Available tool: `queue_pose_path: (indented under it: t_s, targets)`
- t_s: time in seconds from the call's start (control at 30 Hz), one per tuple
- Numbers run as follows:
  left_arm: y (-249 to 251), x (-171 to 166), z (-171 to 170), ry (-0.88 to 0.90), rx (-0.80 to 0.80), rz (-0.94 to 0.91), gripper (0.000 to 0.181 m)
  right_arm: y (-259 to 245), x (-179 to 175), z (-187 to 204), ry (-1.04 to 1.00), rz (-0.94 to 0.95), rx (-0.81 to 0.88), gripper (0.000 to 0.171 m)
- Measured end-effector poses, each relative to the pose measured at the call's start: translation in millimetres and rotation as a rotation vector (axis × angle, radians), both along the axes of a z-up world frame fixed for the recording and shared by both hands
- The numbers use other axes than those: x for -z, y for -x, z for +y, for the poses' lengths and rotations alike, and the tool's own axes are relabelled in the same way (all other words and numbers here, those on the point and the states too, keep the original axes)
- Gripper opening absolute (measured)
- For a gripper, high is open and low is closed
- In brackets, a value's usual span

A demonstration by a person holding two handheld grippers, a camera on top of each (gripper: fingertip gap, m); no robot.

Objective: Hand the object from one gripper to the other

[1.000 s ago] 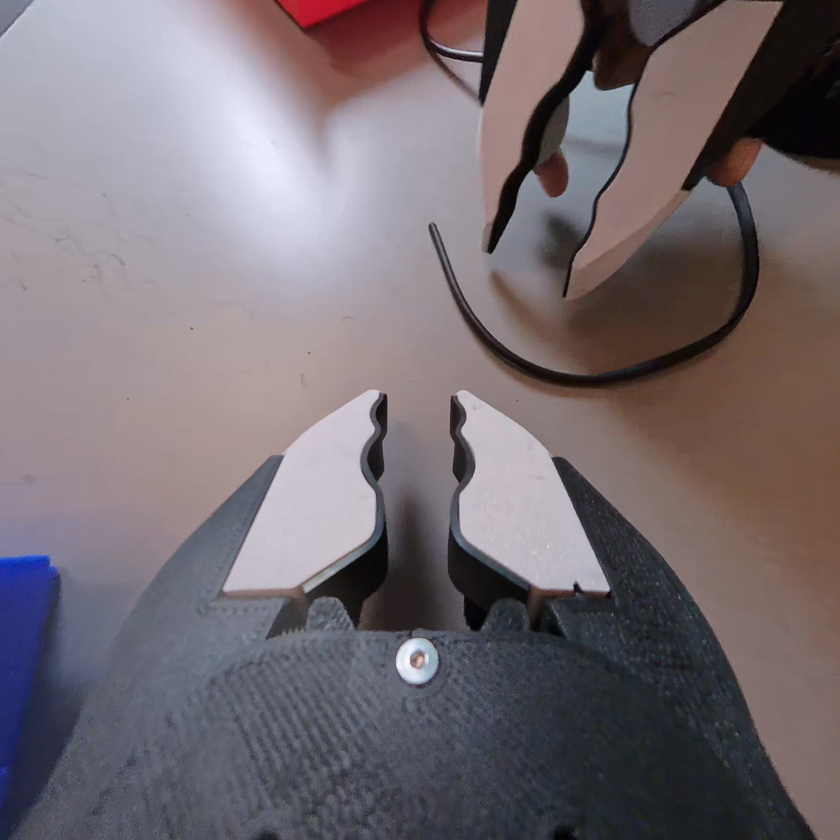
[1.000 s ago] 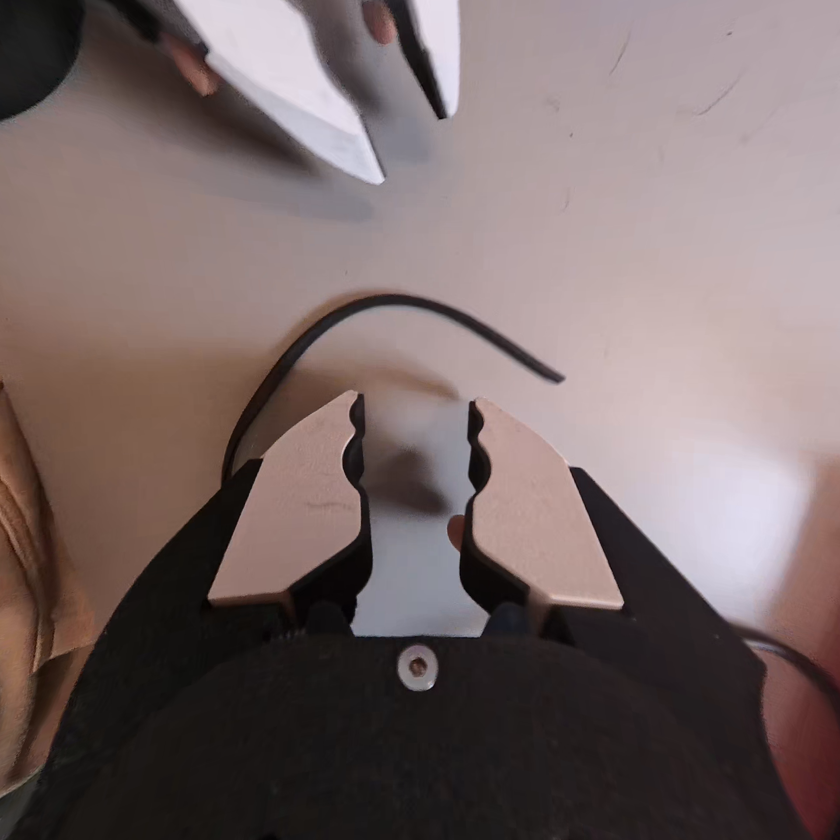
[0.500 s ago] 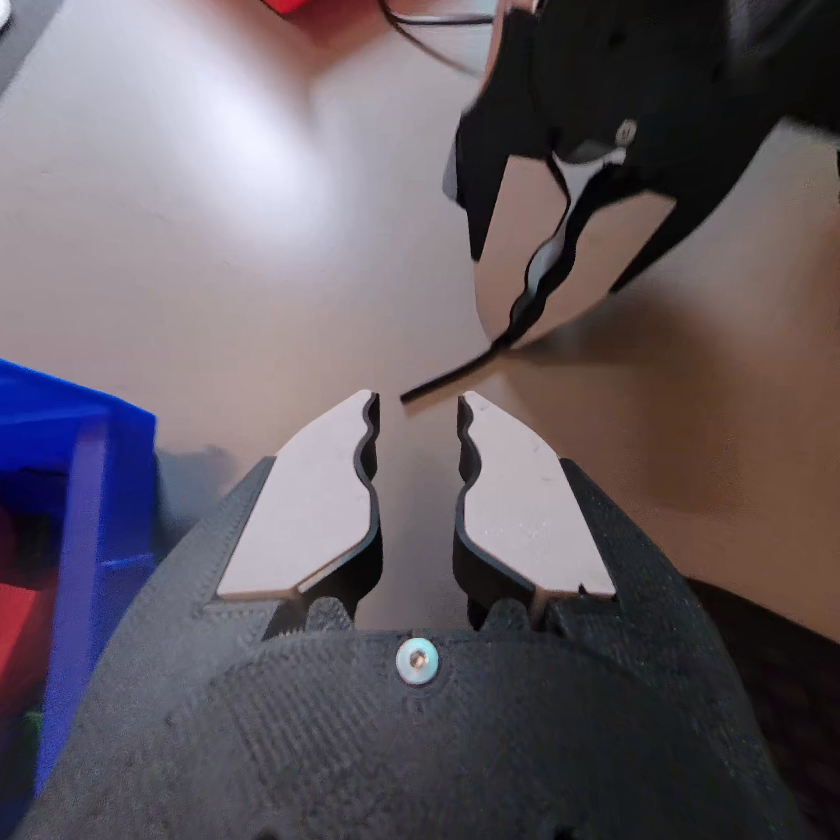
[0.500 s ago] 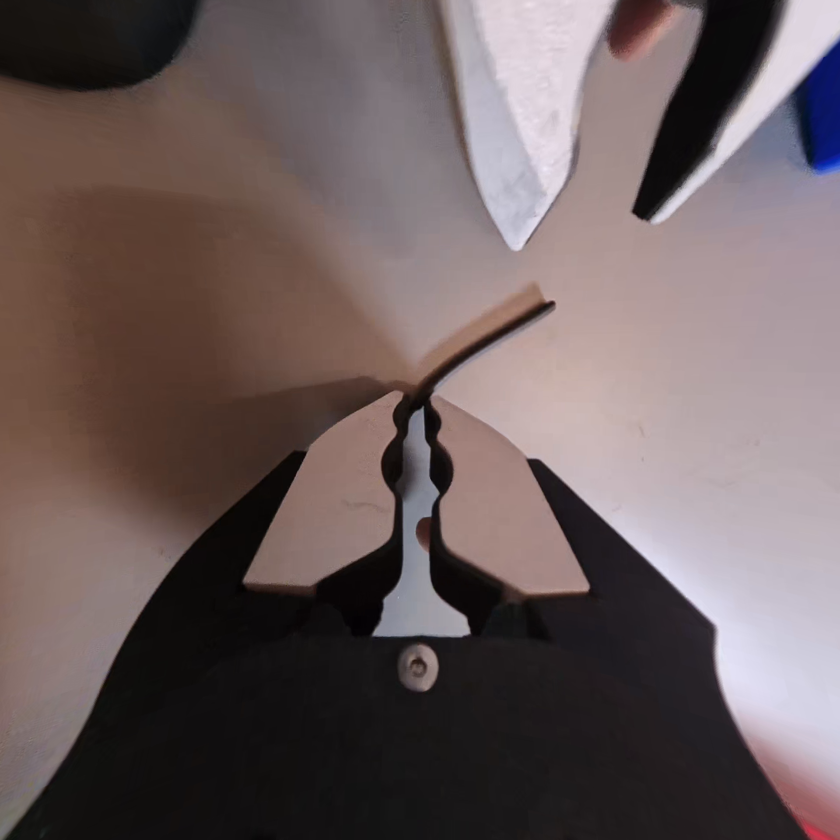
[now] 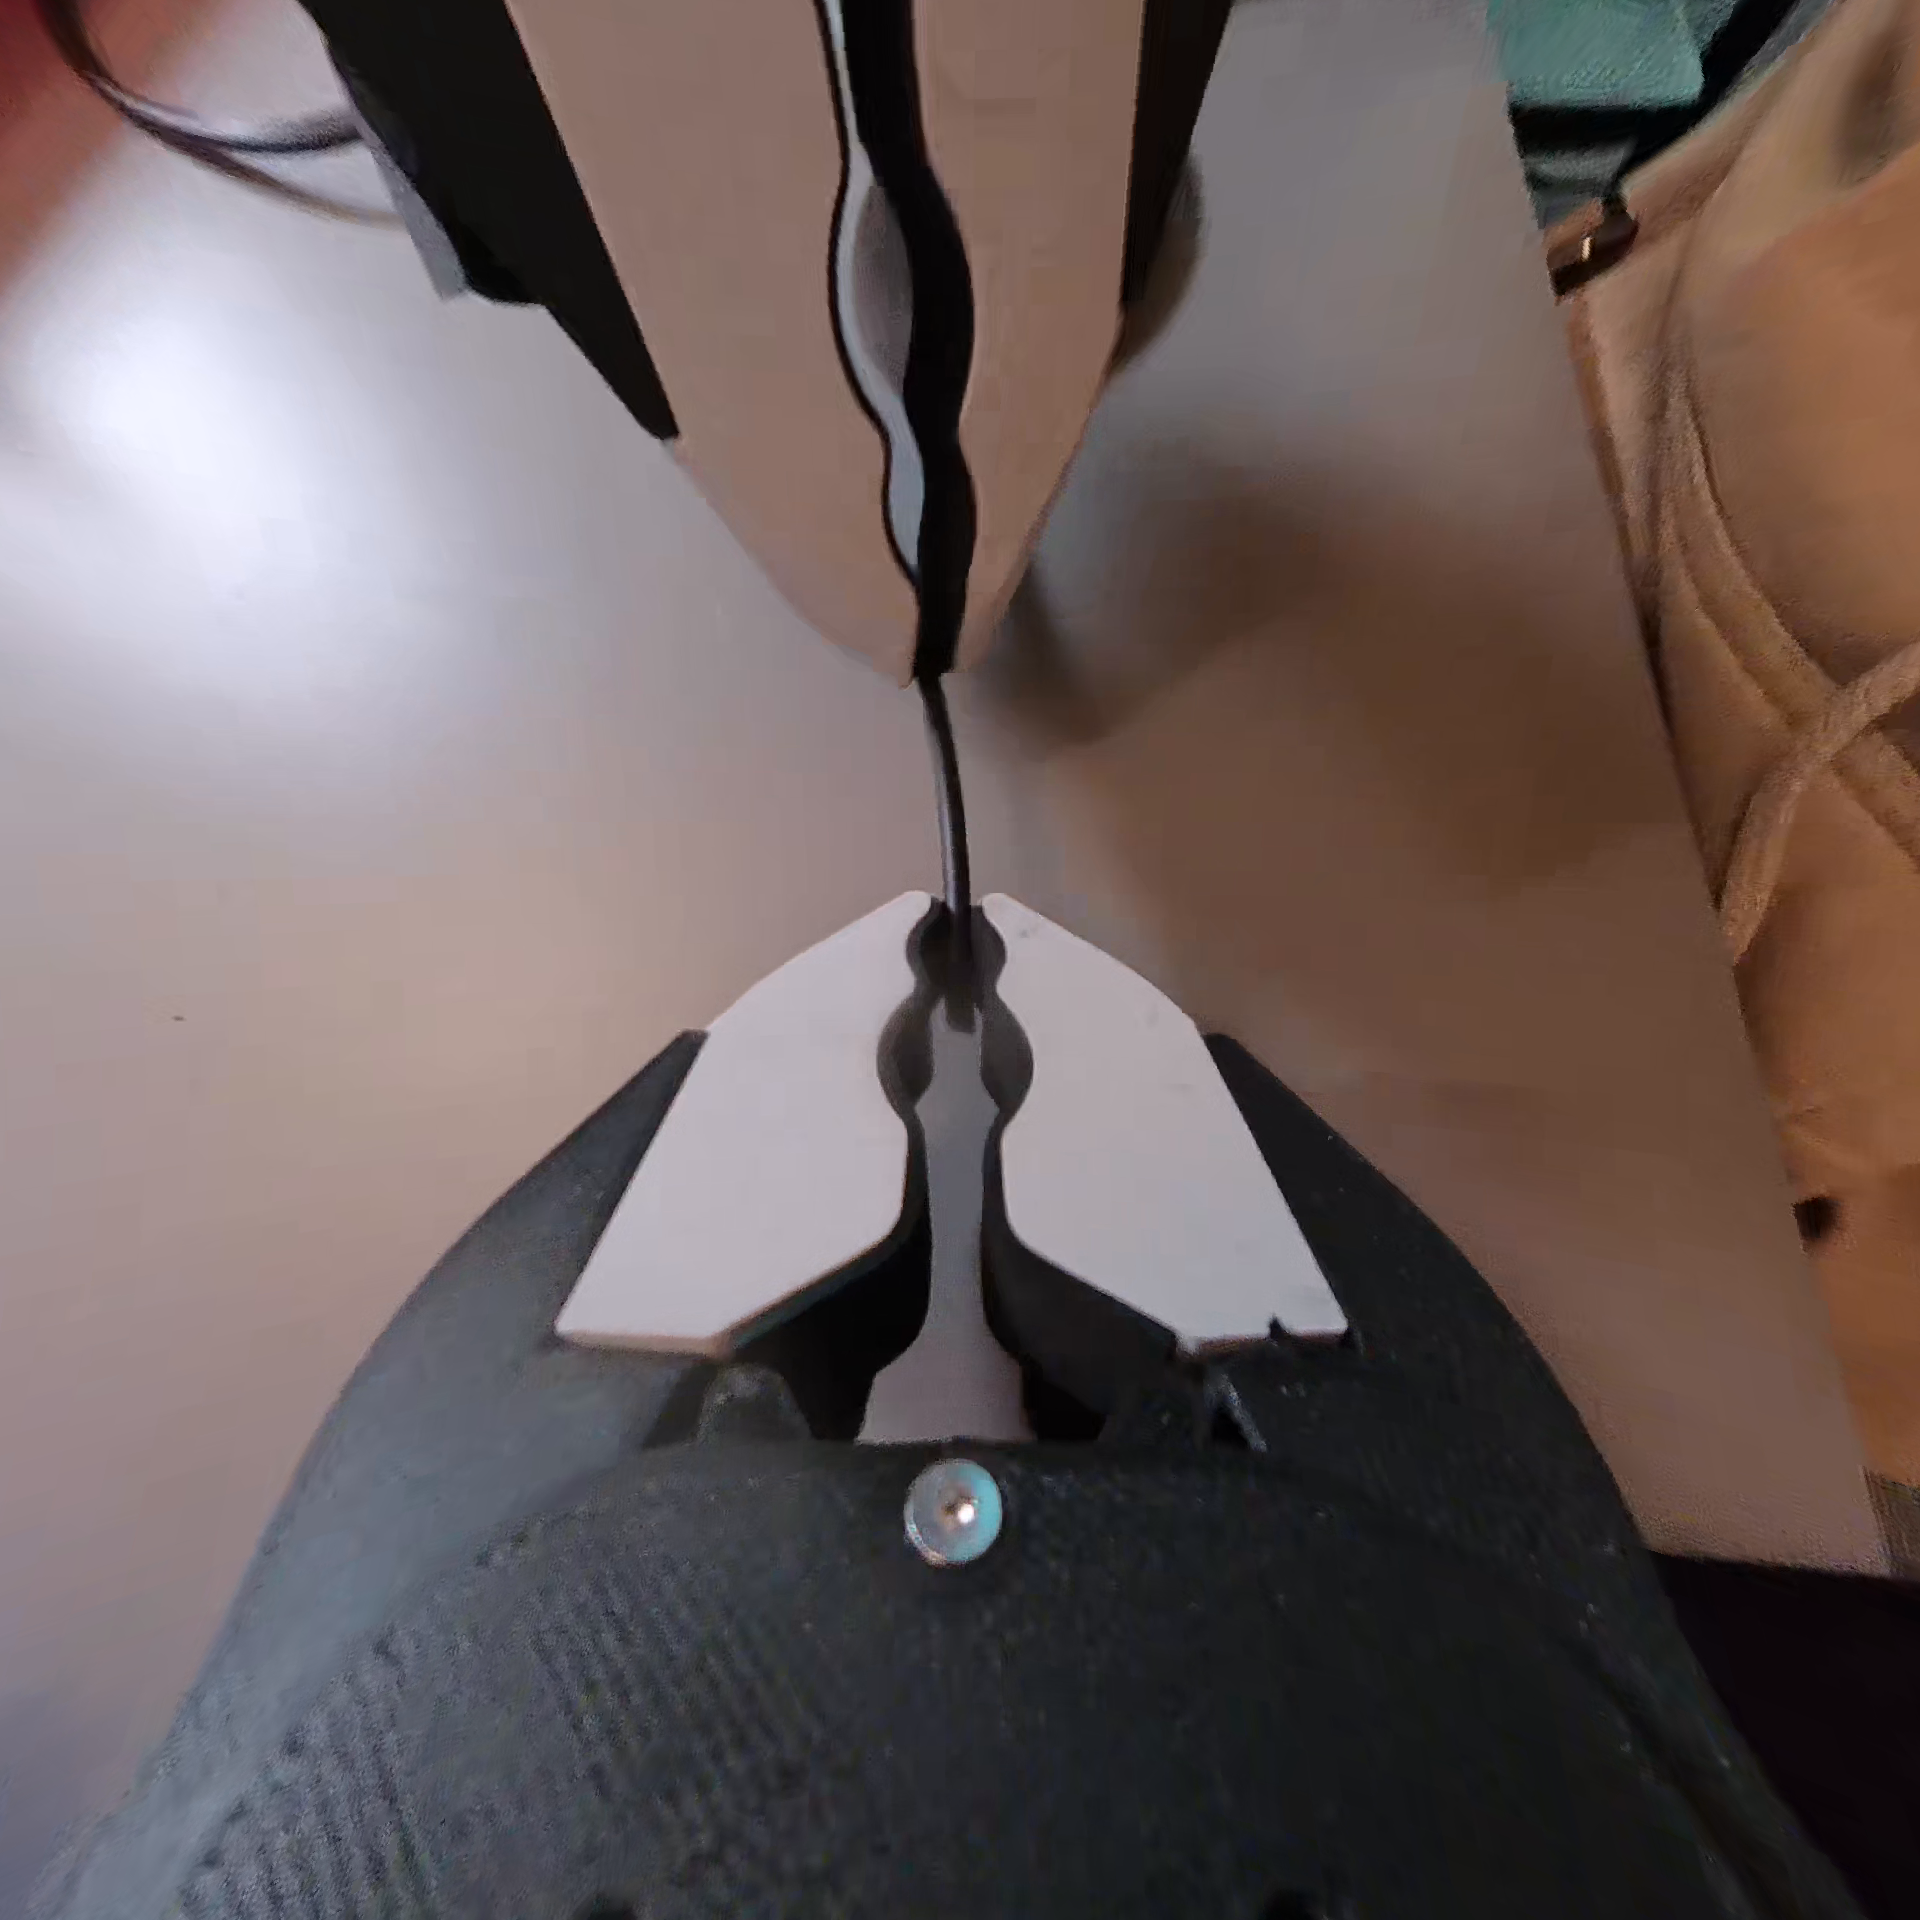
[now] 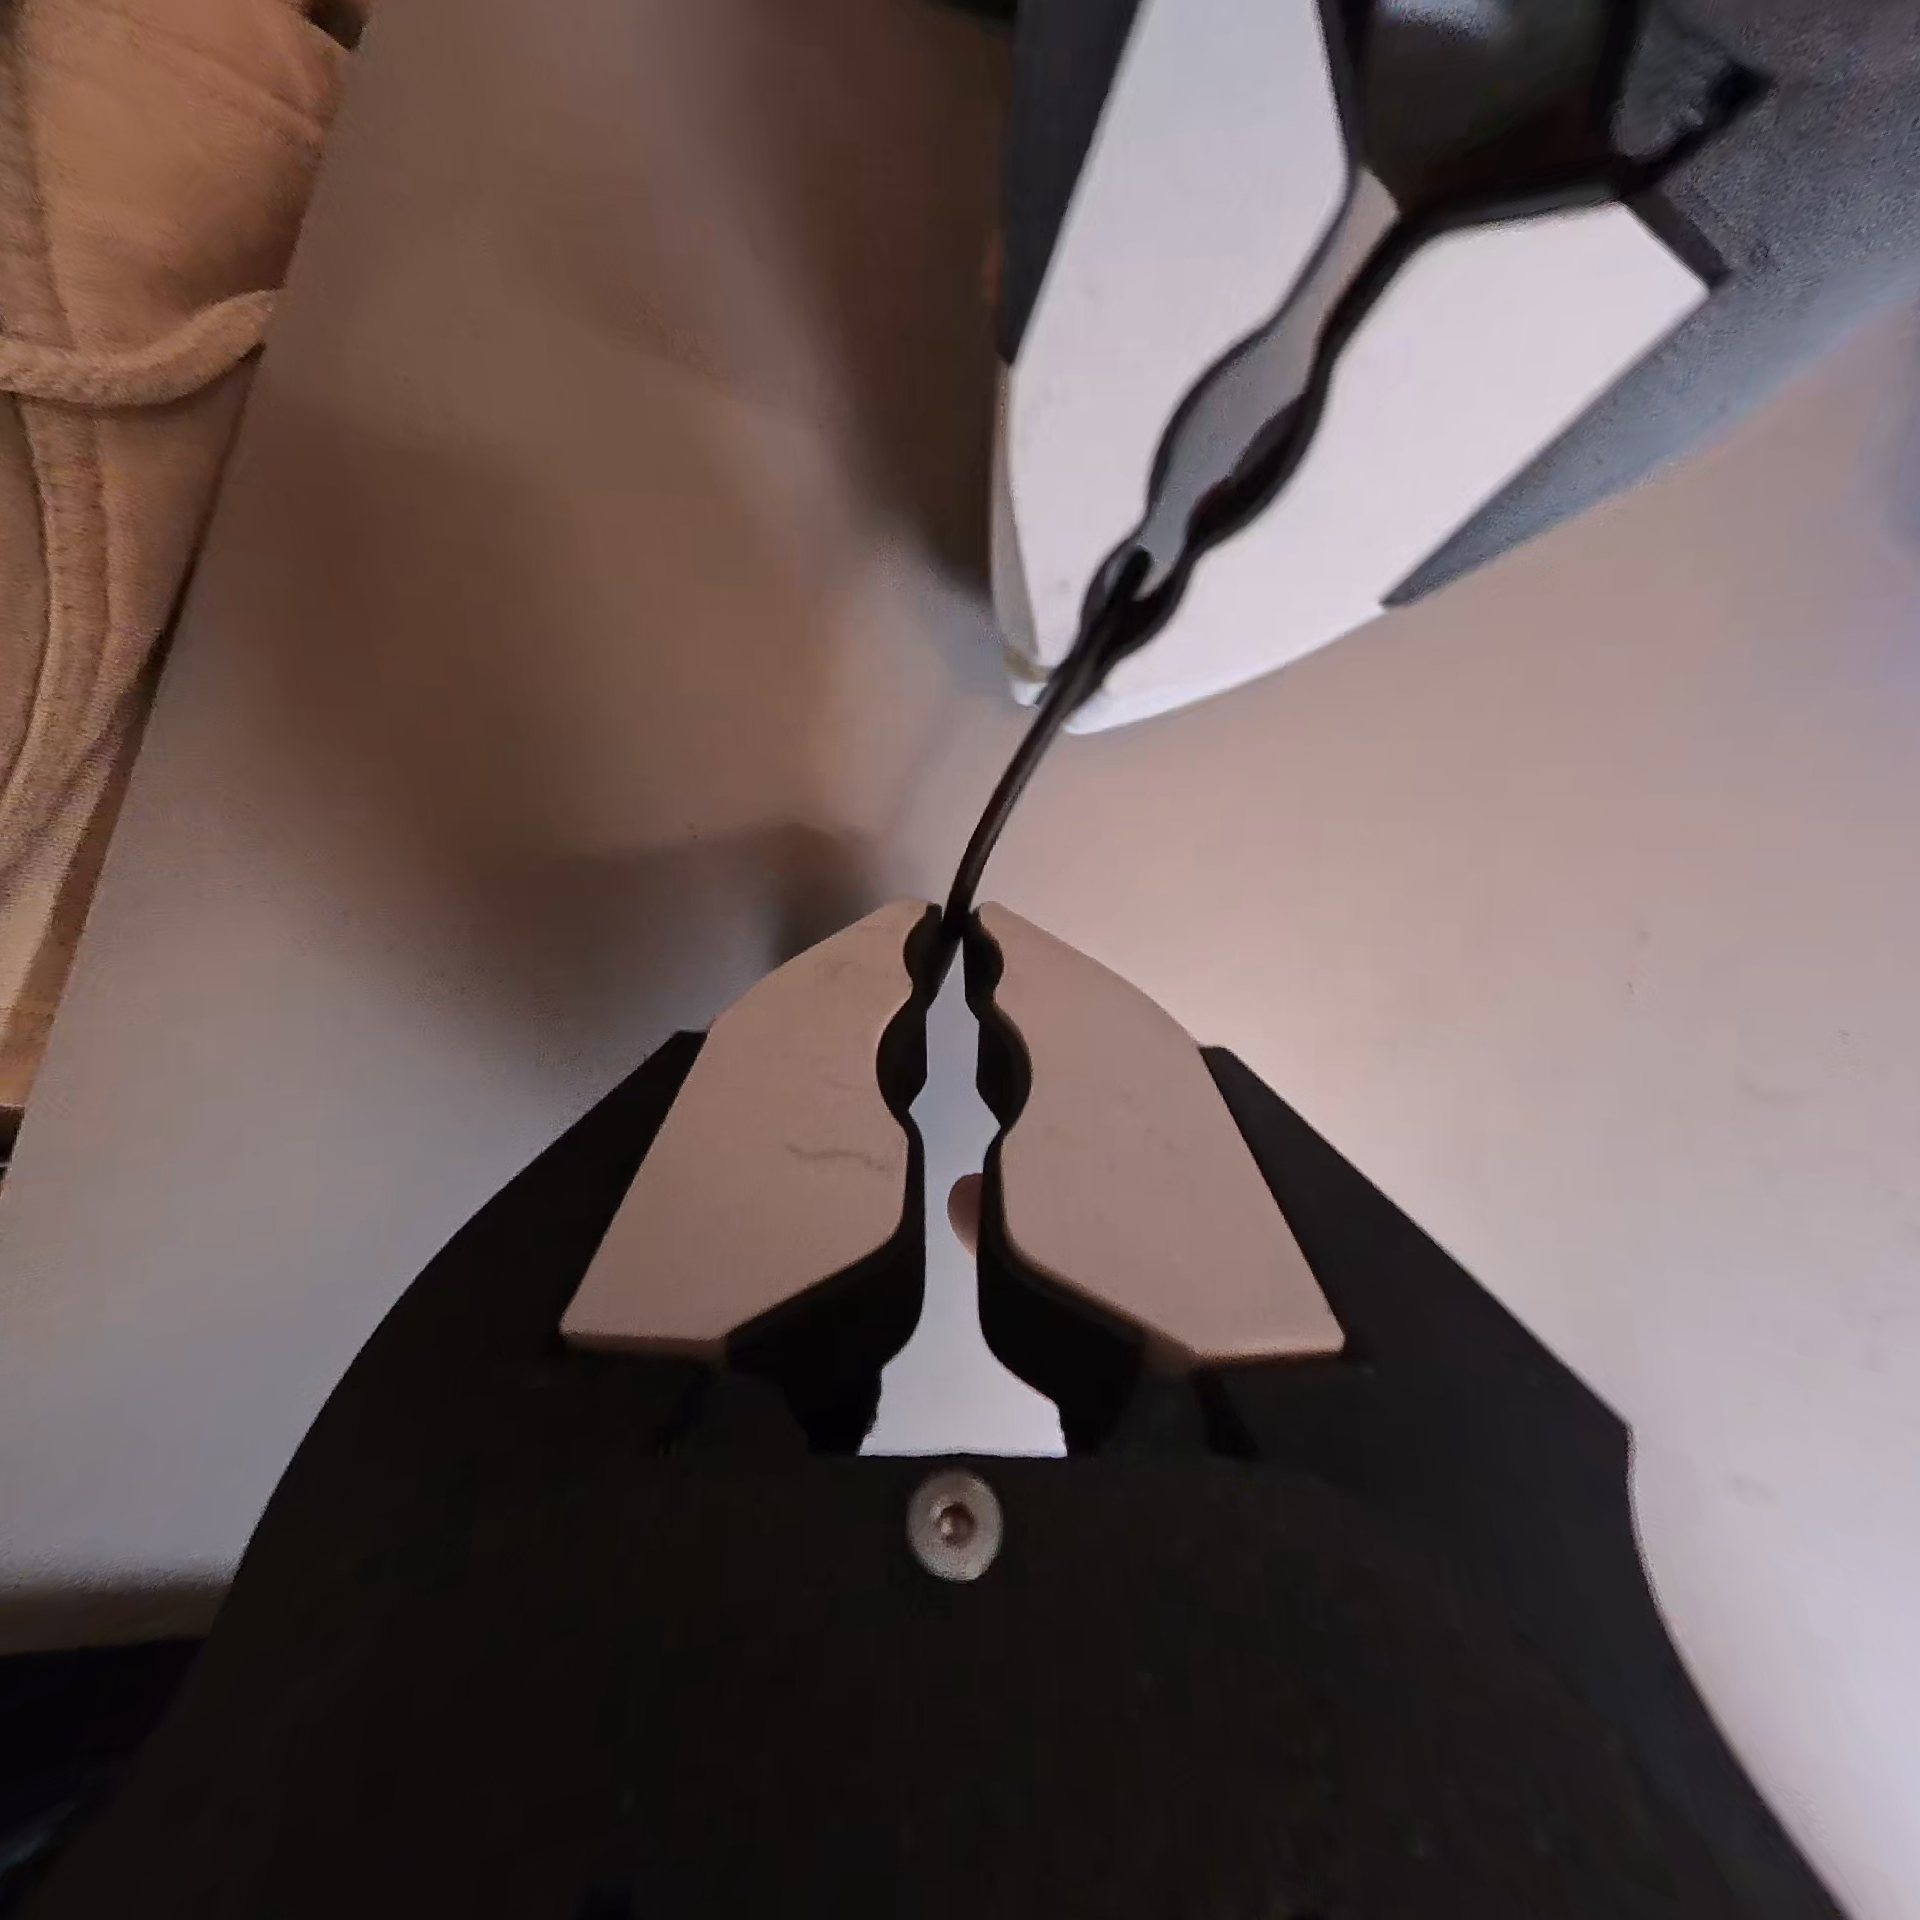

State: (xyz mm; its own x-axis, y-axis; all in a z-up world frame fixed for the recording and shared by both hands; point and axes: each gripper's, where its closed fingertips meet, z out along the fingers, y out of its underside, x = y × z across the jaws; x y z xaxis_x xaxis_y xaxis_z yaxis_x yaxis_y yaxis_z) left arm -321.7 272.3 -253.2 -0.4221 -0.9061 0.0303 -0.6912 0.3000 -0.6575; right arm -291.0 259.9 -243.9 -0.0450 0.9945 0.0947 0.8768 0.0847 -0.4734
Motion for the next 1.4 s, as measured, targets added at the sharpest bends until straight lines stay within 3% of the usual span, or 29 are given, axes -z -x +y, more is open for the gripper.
queue_pose_path:
  t_s: [0.23, 0.37, 0.47, 0.53, 0.63, 0.7, 0.8, 0.9, 0.97, 1.1, 1.23, 1.27, 1.3, 1.4]
  targets:
    - [-15, -26, 24, 0.123, -0.166, -0.136, 0.003, -13, -19, 36, -0.06, 0.287, 0.208, 0.005]
    - [-22, -25, 28, 0.089, -0.186, -0.157, 0.003, -13, -24, 36, -0.043, 0.313, 0.222, 0.031]
    - [-26, -24, 27, 0.087, -0.183, -0.175, 0.003, -7, -16, 33, -0.065, 0.287, 0.195, 0.025]
    - [-26, -18, 28, 0.099, -0.188, -0.162, 0.003, -6, -13, 37, -0.095, 0.288, 0.211, 0.005]
    - [-25, -9, 27, 0.079, -0.187, -0.127, 0.004, -9, -16, 35, -0.047, 0.284, 0.226, 0.004]
    - [-23, -5, 33, -0.028, -0.188, -0.102, 0.022, -17, -12, 31, -0.017, 0.203, 0.236, 0.004]
    - [-26, -10, 30, -0.097, -0.169, -0.096, 0.031, -19, -9, 30, -0.02, 0.129, 0.258, 0.004]
    - [-32, -10, 26, -0.19, -0.14, -0.074, 0.029, -17, -2, 32, -0.041, 0.06, 0.279, 0.004]
    - [-33, -7, 26, -0.273, -0.12, -0.057, 0.005, -14, 1, 33, -0.032, 0.044, 0.293, 0.004]
    - [-32, -12, 32, -0.287, -0.139, -0.089, 0.004, -12, -5, 38, -0.045, 0.121, 0.312, 0.004]
    - [-23, -25, 45, -0.198, -0.198, -0.152, 0.004, -24, -11, 45, -0.042, 0.17, 0.346, 0.028]
    - [-20, -26, 46, -0.177, -0.204, -0.159, 0.004, -24, -10, 42, -0.028, 0.177, 0.327, 0.025]
    - [-18, -26, 47, -0.164, -0.209, -0.151, 0.004, -22, -9, 39, -0.02, 0.19, 0.314, 0.007]
    - [-14, -20, 51, -0.17, -0.224, -0.109, 0.008, -18, -6, 43, -0.032, 0.162, 0.329, 0.006]
